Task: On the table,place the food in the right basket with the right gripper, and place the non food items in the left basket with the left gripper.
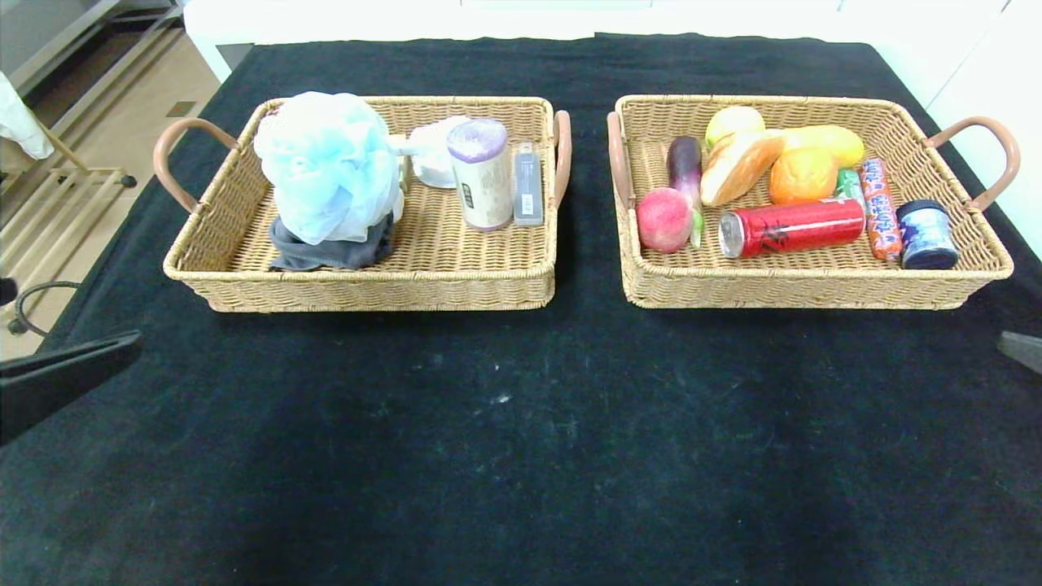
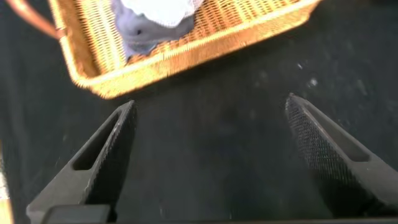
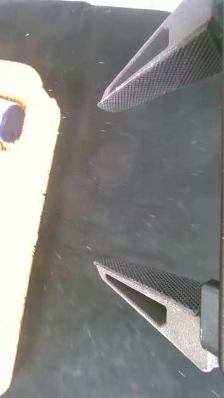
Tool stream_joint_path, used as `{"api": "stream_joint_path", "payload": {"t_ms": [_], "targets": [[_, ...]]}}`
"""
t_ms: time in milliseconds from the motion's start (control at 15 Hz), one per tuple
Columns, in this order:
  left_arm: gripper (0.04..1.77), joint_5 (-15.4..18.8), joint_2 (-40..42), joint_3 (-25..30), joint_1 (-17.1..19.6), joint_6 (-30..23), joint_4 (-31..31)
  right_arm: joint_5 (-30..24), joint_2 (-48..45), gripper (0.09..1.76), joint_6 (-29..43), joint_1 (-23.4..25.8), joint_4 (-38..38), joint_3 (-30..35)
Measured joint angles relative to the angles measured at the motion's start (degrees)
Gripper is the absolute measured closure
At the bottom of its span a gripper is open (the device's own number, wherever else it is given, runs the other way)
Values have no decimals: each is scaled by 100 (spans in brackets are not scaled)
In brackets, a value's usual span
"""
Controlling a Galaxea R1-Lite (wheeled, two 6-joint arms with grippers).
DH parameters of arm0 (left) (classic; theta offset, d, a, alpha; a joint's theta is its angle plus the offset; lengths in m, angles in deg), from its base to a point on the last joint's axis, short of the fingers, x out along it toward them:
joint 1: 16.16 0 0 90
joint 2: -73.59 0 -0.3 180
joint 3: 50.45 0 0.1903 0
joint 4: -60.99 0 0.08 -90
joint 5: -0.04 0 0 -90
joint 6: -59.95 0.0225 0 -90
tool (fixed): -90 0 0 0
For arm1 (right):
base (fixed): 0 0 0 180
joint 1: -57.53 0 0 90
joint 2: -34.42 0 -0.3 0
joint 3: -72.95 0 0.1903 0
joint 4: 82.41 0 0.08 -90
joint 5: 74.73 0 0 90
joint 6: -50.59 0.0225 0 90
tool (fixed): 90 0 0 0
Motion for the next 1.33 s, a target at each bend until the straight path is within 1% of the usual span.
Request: {"api": "stream_joint_path", "payload": {"t_ms": [133,333,533,600,733,800,867,1000,1133,1333], "targets": [[9,-6,661,267,9,-4,229,-166,-586,14,20,13,102,302],[9,-11,1726,444,33,-4,942,-450,-1593,14,41,-17,741,571],[9,55,2634,540,295,7,1514,-992,-2648,14,260,-69,1510,653],[9,82,2850,571,416,11,1593,-1091,-2951,14,304,-155,1744,662],[9,105,3194,619,581,11,1794,-1158,-3473,14,378,-640,2120,672],[9,107,3321,630,636,10,1894,-1080,-3679,14,406,-903,2293,672],[9,115,3451,641,697,11,1993,-813,-3905,14,424,-1131,2450,689],[9,116,3627,642,774,11,2096,-223,-4184,14,446,-1319,2519,807],[9,104,3774,650,807,7,2128,155,-4295,14,447,-1347,2508,896],[9,99,3986,642,913,16,2423,239,-4383,14,450,-1000,2492,918]]}}
